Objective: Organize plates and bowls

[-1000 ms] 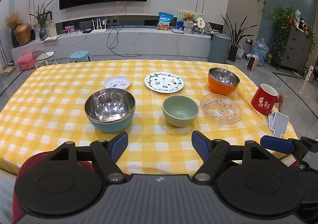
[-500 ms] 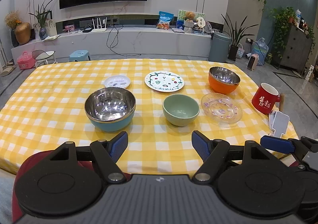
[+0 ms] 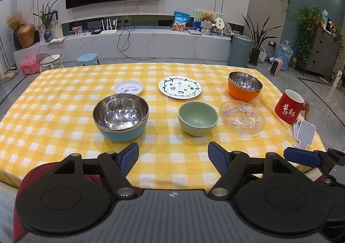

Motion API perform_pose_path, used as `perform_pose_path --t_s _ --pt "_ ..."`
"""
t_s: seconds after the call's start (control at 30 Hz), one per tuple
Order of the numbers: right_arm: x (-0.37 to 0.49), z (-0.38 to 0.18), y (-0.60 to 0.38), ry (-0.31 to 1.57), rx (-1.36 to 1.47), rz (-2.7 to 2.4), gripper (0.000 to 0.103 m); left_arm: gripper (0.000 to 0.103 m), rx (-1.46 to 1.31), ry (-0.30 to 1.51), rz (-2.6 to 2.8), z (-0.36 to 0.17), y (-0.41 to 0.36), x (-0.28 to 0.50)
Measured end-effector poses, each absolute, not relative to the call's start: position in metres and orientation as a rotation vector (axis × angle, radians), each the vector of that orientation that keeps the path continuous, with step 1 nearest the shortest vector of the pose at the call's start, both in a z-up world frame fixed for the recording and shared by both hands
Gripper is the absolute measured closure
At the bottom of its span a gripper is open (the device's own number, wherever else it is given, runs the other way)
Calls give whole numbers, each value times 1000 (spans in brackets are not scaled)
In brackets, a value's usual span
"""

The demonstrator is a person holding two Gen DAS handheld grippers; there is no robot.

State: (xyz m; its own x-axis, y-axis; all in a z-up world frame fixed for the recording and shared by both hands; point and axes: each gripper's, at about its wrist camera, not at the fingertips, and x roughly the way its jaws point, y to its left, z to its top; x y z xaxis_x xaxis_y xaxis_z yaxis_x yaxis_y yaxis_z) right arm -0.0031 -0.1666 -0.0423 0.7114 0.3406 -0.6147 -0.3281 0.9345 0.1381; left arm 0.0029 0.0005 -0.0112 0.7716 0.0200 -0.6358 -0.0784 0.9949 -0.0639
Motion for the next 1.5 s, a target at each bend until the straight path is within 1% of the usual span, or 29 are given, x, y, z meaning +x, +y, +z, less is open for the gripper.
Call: perform_pose_path --t_s 0.77,1.03,1.2,1.5 --pt "-1 -42 -164 691 8 367 3 18 -99 691 50 -15 5 2" --pt "10 -21 -149 646 -22 411 3 21 -132 639 65 6 21 10" --pt "23 -3 -128 589 -87 439 3 21 -175 573 149 17 36 18" --pt "75 13 -104 561 -56 478 3 21 -63 541 220 46 62 60"
